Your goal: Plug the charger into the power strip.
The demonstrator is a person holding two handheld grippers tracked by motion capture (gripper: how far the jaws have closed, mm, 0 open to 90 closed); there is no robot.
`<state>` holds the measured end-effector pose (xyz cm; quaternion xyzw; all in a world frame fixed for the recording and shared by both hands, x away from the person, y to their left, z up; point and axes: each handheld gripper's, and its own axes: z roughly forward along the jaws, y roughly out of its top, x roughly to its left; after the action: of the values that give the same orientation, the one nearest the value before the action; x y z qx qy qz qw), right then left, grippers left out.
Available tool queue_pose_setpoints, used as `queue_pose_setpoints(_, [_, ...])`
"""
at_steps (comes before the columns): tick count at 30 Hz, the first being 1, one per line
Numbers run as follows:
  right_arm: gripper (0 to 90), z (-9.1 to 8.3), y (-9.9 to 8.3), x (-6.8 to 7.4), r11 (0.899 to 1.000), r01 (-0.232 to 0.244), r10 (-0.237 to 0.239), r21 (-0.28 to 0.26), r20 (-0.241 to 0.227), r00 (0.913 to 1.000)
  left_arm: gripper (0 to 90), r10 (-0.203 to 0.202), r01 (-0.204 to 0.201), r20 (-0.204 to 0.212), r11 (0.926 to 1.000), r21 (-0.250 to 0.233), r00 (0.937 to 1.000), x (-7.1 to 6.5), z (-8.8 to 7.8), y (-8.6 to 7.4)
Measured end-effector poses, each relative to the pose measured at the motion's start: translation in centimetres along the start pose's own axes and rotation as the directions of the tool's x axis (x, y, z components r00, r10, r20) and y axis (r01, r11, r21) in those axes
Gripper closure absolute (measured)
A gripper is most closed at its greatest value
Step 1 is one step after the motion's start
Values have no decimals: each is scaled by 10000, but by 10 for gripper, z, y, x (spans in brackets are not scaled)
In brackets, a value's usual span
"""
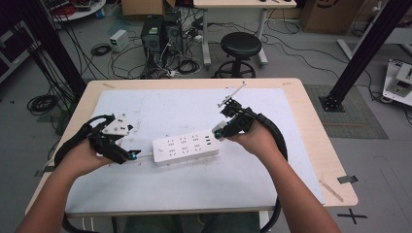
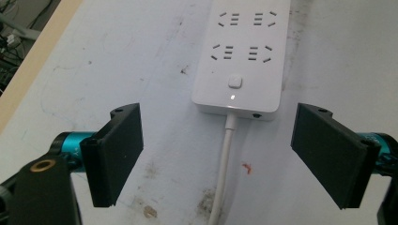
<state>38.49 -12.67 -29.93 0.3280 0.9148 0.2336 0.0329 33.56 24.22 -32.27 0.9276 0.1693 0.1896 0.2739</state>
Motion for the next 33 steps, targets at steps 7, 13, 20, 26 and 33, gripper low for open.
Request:
queue_pose_setpoints(7, [635,2,24,1,9909,1263,-1231,474,-654,9902,172,-436,412,249,9950,913,9987,5,0,-5])
queue_pose_setpoints(13, [635,22,53,-1,9570,2637,-2514,1213,-1078,9619,172,-568,525,339,9919,1160,9978,4,-6,-13])
queue_pose_setpoints(20, [635,36,69,-1,9194,3610,-3413,1559,-1399,9295,176,-624,588,285,9920,1118,9976,5,-8,-18])
queue_pose_setpoints(26, [635,53,81,1,8455,4966,-4711,1962,-1637,8667,176,-553,518,285,9924,1112,9981,4,-10,-21])
queue_pose_setpoints(33, [635,66,91,6,7777,5919,-5595,2118,-1961,8053,176,-658,629,215,9912,1168,9976,4,-12,-23])
